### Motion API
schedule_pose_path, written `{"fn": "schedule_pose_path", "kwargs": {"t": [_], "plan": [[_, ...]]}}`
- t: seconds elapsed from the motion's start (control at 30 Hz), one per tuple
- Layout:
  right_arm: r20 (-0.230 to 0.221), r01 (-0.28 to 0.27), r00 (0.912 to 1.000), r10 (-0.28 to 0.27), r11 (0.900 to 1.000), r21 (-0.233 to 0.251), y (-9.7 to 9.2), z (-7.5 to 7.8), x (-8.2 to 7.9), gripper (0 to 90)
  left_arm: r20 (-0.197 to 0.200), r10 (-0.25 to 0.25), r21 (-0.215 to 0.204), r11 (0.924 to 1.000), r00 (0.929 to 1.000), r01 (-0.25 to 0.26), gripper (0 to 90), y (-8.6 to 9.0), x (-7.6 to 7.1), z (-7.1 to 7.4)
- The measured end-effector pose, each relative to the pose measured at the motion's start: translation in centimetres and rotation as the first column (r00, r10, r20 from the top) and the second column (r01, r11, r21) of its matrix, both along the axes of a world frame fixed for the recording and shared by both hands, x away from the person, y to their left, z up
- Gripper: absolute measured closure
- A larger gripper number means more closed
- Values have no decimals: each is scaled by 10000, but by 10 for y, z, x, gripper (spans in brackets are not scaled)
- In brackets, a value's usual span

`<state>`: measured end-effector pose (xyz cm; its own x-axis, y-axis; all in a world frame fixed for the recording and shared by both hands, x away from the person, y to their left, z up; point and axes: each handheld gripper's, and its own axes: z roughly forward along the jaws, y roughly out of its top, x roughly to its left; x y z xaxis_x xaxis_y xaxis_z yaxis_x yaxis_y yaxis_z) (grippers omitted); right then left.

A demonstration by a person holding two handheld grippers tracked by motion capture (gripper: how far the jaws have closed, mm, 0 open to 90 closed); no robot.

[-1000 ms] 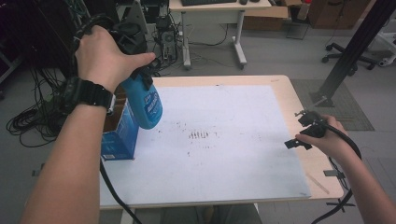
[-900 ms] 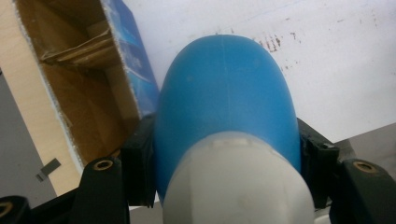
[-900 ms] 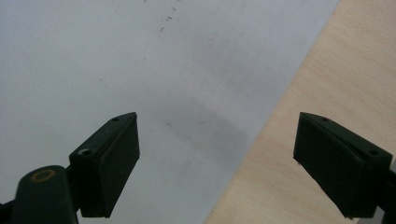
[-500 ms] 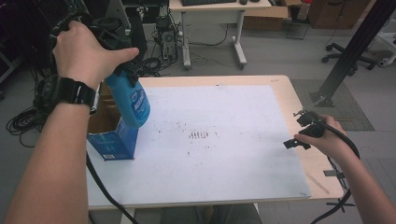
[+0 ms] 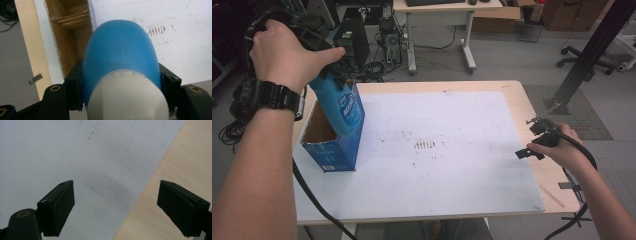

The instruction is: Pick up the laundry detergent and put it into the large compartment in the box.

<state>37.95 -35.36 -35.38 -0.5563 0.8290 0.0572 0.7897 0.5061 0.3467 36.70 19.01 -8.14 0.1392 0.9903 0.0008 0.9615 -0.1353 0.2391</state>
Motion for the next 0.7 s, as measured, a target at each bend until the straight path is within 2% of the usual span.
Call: {"fn": "schedule_pose_path", "kwargs": {"t": [0.1, 0.33, 0.7], "plan": [[-9, 22, 10000, -22, 10000, 3, 0, -1, 0, 143, -60, 237, 22, 9997, 9997, -237, 377, 7, 1, 0], [-76, 41, 10000, -41, 10000, -39, -1, -3, 0, 143, 89, 714, 25, 9974, 9974, -714, 378, 22, 1, 2], [-71, 127, 9999, -127, 9999, -25, -5, -3, -1, 143, 346, 1351, 104, 9907, 9902, -1355, 378, 40, 2, 1]]}}
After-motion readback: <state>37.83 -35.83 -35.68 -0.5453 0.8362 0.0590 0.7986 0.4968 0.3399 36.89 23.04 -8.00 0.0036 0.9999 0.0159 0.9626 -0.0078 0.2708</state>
